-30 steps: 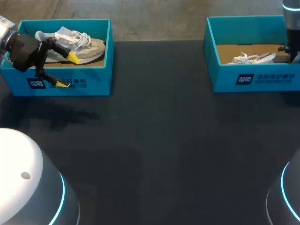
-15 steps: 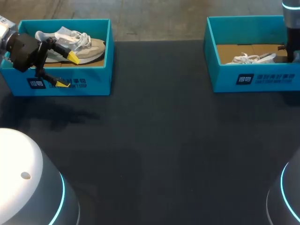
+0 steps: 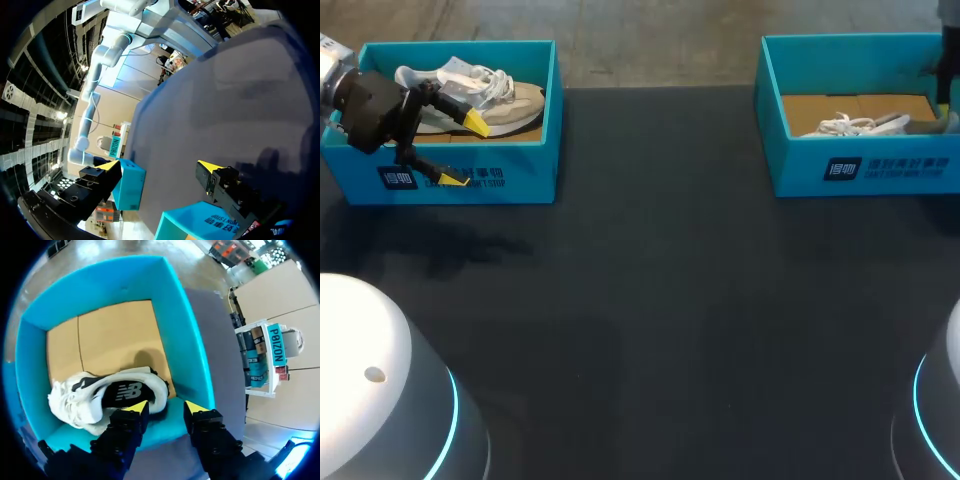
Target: Take the shoe out of the shoebox, open the shoe tongue, remove and reinsert the insole, then place the shoe into the shoebox
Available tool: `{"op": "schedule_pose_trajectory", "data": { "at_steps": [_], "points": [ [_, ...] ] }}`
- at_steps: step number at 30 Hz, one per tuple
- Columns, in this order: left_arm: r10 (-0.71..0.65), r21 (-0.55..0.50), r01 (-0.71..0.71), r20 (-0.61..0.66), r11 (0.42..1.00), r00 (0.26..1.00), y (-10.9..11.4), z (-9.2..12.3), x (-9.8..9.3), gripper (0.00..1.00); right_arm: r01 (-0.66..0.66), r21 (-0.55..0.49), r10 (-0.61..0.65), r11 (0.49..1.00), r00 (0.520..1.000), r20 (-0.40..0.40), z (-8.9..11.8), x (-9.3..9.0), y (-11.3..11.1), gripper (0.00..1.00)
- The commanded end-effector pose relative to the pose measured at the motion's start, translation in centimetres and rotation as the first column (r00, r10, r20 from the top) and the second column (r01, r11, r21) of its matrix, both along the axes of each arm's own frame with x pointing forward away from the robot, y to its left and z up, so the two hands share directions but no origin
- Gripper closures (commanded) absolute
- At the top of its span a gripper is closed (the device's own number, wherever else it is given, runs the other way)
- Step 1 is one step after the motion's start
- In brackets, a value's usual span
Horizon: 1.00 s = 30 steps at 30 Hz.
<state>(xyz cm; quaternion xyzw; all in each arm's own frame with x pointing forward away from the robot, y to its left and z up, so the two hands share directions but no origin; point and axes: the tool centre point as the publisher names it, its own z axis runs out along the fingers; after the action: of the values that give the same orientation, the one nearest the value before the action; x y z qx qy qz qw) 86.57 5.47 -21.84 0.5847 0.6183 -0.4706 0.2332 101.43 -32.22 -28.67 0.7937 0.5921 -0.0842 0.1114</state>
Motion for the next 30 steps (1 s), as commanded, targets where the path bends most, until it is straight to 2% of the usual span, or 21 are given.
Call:
{"op": "schedule_pose_trajectory", "data": {
  "at_steps": [1, 5, 13, 18, 21, 25, 27, 28, 30],
  "points": [
    [-0.003, 0.002, 0.003, 0.000, 1.000, 1.000, 0.0, 0.0, 0.1, 0.00, -0.022, 0.019, 0.021, 1.000, 0.998, 0.059, 2.3, -1.7, -0.3, 0.54],
    [-0.003, 0.002, 0.003, 0.000, 1.000, 1.000, 0.0, 0.0, 0.1, 0.00, -0.052, 0.040, 0.047, 0.998, 0.993, 0.107, 4.5, -2.3, 0.3, 0.53],
    [-0.003, 0.002, 0.003, 0.000, 1.000, 1.000, 0.0, 0.0, 0.1, 0.00, -0.148, 0.020, 0.144, 0.989, 0.979, 0.146, 8.6, -4.6, 1.6, 0.52],
    [-0.003, 0.002, 0.003, 0.000, 1.000, 1.000, 0.0, 0.0, 0.1, 0.00, -0.206, 0.003, 0.204, 0.978, 0.969, 0.139, 10.6, -7.3, 2.6, 0.48],
    [-0.003, 0.002, 0.003, 0.000, 1.000, 1.000, 0.0, 0.0, 0.1, 0.00, -0.236, 0.027, 0.229, 0.971, 0.961, 0.153, 11.6, -9.1, 3.1, 0.36],
    [-0.003, 0.002, 0.003, 0.000, 1.000, 1.000, 0.0, 0.0, 0.1, 0.00, -0.278, 0.048, 0.266, 0.959, 0.949, 0.170, 12.6, -11.1, 3.7, 0.39],
    [-0.003, 0.002, 0.003, 0.000, 1.000, 1.000, 0.0, 0.0, 0.1, 0.00, -0.315, 0.055, 0.303, 0.947, 0.938, 0.170, 12.9, -12.0, 4.1, 0.36],
    [-0.003, 0.002, 0.003, 0.000, 1.000, 1.000, 0.0, 0.0, 0.1, 0.00, -0.322, 0.050, 0.310, 0.945, 0.935, 0.172, 13.1, -12.4, 4.2, 0.37],
    [-0.003, 0.002, 0.003, 0.000, 1.000, 1.000, 0.0, 0.0, 0.1, 0.00, -0.341, 0.060, 0.325, 0.938, 0.928, 0.180, 13.5, -13.2, 4.4, 0.32]
  ]
}}
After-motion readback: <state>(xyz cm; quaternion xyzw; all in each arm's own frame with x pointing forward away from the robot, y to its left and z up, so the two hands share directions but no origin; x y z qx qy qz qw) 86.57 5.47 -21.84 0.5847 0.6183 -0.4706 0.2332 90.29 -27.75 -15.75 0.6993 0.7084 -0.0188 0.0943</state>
